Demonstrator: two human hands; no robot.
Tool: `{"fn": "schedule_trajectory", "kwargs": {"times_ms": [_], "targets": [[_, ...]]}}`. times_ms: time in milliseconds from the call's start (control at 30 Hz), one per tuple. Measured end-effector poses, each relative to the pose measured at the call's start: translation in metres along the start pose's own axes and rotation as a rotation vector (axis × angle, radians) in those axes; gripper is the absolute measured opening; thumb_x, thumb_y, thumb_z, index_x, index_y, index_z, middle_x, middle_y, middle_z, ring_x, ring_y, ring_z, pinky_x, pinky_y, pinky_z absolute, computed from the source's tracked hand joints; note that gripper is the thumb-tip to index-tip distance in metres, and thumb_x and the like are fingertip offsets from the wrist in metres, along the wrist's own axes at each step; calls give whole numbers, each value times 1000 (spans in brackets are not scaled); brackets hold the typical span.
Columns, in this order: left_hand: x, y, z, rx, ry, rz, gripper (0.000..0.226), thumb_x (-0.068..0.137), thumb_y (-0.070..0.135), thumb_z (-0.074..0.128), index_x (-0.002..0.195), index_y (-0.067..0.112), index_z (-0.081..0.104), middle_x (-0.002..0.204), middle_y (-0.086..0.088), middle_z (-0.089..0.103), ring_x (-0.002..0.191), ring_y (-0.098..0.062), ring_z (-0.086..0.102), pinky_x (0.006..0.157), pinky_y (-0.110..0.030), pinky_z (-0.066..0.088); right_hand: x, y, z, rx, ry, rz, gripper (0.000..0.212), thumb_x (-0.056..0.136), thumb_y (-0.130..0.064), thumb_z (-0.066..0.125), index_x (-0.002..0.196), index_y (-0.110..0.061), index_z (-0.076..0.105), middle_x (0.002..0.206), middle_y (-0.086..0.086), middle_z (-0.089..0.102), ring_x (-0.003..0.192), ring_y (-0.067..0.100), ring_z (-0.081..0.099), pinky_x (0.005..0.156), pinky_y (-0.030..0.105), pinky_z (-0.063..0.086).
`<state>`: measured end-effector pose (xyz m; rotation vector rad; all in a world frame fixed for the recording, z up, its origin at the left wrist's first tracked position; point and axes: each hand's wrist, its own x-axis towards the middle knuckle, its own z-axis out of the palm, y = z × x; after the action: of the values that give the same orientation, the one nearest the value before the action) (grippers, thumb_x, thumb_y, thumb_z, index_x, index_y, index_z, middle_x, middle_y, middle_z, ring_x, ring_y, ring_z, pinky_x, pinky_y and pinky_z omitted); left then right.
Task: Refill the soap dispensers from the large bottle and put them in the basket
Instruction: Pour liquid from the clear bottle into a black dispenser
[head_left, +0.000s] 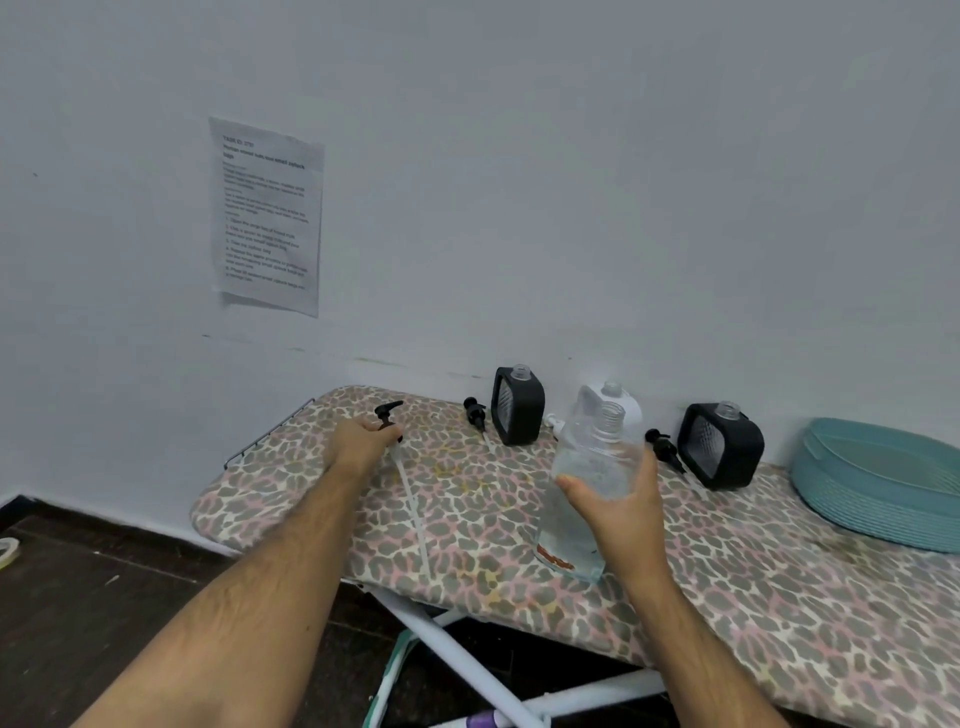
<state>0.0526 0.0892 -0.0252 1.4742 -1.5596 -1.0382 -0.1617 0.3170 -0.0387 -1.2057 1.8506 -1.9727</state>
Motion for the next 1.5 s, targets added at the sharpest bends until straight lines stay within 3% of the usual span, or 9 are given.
{"fn": "schedule_trajectory", "kwargs": {"times_ms": [67, 167, 467, 600, 700, 900, 1167, 1333, 1500], "targets": [[-3, 0, 6, 55, -6, -15, 30, 86, 34, 79, 84, 5, 75, 58, -1, 64, 47, -13, 54, 49, -26, 45, 0, 0, -1, -1, 5, 3, 65, 63, -36, 88, 99, -65, 42, 108, -18, 60, 91, -4, 64, 58, 7, 49], [-3, -4, 16, 96, -44, -54, 28, 86, 31, 78, 80, 4, 77, 71, -11, 73, 56, -22, 59, 60, -35, 53, -1, 3, -3, 4, 5, 10, 65, 63, -35, 89, 100, -62, 44, 107, -17, 61, 91, -10, 62, 59, 7, 50], [2, -6, 31, 290, 5, -21, 36, 86, 37, 77, 65, 8, 73, 60, -7, 64, 52, -21, 54, 55, -29, 44, 2, 2, -6, 18, 27, 15, 65, 53, -51, 85, 103, -59, 44, 103, -25, 60, 92, -9, 62, 60, 8, 51], [-2, -4, 30, 272, 15, 7, 39, 87, 45, 73, 99, 8, 72, 86, -10, 74, 68, -22, 67, 69, -35, 56, 2, 2, -5, 14, 22, 20, 65, 53, -52, 85, 102, -62, 42, 103, -28, 59, 92, -11, 61, 58, 6, 50], [-11, 0, 30, 207, 96, 96, 42, 89, 43, 72, 119, 15, 65, 100, -6, 73, 75, -20, 68, 67, -32, 54, 2, 2, -4, 17, 18, 22, 64, 55, -51, 85, 102, -60, 43, 103, -30, 59, 92, -12, 61, 59, 6, 49], [-35, 14, 52, 16, 2, 277, 34, 90, 30, 72, 120, 15, 66, 97, 4, 66, 80, -5, 62, 62, -16, 46, 0, -1, -4, 18, -6, 34, 62, 56, -51, 85, 100, -60, 42, 109, -17, 60, 92, -8, 62, 59, 9, 51], [-59, 38, 96, -69, -153, 353, 43, 88, 31, 75, 125, 14, 63, 99, 8, 63, 92, -5, 61, 76, -21, 50, -2, -6, -8, -27, 43, 11, 63, 53, -60, 81, 102, -62, 42, 107, -22, 59, 96, -6, 61, 64, 12, 49], [-54, 44, 119, -38, -171, 356, 55, 86, 33, 77, 133, 13, 56, 124, -4, 64, 106, -13, 60, 97, -35, 53, 3, -6, -20, -49, 113, -12, 66, 54, -64, 80, 107, -58, 42, 105, -38, 56, 96, -18, 55, 65, 7, 46], [-40, 52, 140, 5, -135, 370, 69, 84, 30, 80, 141, 9, 49, 134, -8, 61, 99, -9, 53, 78, -14, 42, 8, -2, -28, -25, 118, -10, 69, 51, -66, 80, 108, -56, 42, 106, -45, 51, 97, -21, 53, 62, 5, 47]]}}
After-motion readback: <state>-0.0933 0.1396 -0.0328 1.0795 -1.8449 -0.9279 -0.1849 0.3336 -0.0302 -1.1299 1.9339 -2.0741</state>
